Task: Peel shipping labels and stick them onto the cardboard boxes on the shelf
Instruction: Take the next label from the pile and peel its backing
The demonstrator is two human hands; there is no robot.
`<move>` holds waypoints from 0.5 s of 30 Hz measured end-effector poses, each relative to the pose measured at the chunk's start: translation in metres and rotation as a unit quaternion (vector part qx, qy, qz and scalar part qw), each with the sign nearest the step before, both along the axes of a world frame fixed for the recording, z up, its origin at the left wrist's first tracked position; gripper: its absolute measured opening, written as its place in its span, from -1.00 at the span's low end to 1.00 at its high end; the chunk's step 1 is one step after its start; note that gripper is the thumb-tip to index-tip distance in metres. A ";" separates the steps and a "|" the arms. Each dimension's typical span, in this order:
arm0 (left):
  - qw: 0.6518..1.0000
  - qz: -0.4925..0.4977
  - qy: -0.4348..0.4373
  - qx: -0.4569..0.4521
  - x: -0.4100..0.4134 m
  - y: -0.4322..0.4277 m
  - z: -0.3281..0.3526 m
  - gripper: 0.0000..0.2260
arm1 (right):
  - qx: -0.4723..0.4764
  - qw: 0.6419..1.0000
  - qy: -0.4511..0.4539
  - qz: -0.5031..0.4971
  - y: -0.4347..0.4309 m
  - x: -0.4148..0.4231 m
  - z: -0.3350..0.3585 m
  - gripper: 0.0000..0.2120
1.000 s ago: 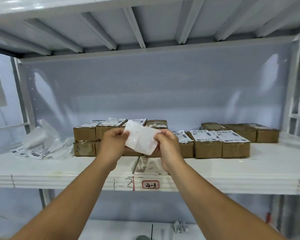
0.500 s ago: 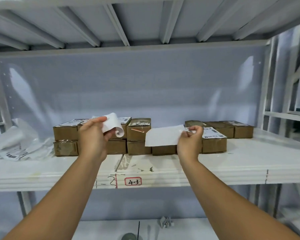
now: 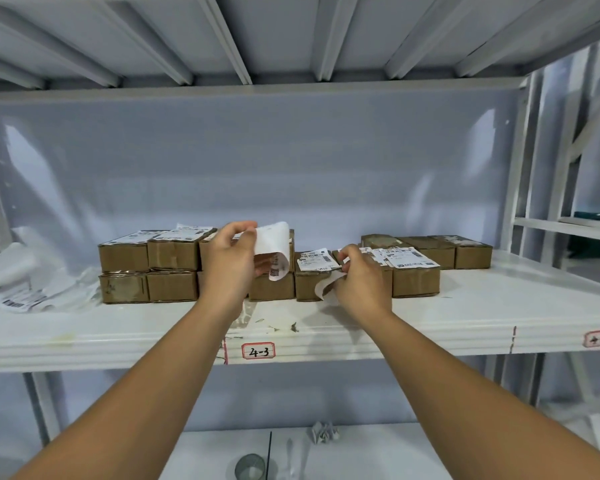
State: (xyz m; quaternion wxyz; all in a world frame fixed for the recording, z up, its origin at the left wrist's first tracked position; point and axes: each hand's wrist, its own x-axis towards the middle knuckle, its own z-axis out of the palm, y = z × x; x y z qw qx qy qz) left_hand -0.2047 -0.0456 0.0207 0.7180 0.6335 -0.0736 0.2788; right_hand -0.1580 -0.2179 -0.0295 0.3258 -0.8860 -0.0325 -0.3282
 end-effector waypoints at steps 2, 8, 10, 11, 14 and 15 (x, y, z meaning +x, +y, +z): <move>1.000 -0.006 0.006 0.013 0.000 -0.004 -0.001 -0.86 | -0.009 0.999 -0.035 -0.004 -0.001 -0.001 0.000 -0.65; 0.997 0.011 0.020 0.078 0.006 -0.009 -0.007 -0.84 | -0.208 0.975 -0.058 -0.043 -0.002 -0.003 -0.012 -0.69; 0.992 0.035 0.019 0.116 0.007 -0.010 -0.010 -0.85 | -0.250 0.967 -0.031 -0.027 -0.002 -0.005 -0.014 -0.72; 0.989 0.052 0.016 0.139 0.008 -0.009 -0.012 -0.84 | -0.271 0.963 -0.013 -0.009 -0.003 -0.006 -0.015 -0.68; 0.979 0.086 0.006 0.187 0.010 -0.007 -0.016 -0.80 | -0.329 0.940 0.068 0.054 -0.002 -0.012 -0.013 -0.63; 0.975 0.096 0.006 0.200 0.009 -0.006 -0.017 -0.79 | -0.347 0.932 0.088 0.063 -0.001 -0.013 -0.011 -0.63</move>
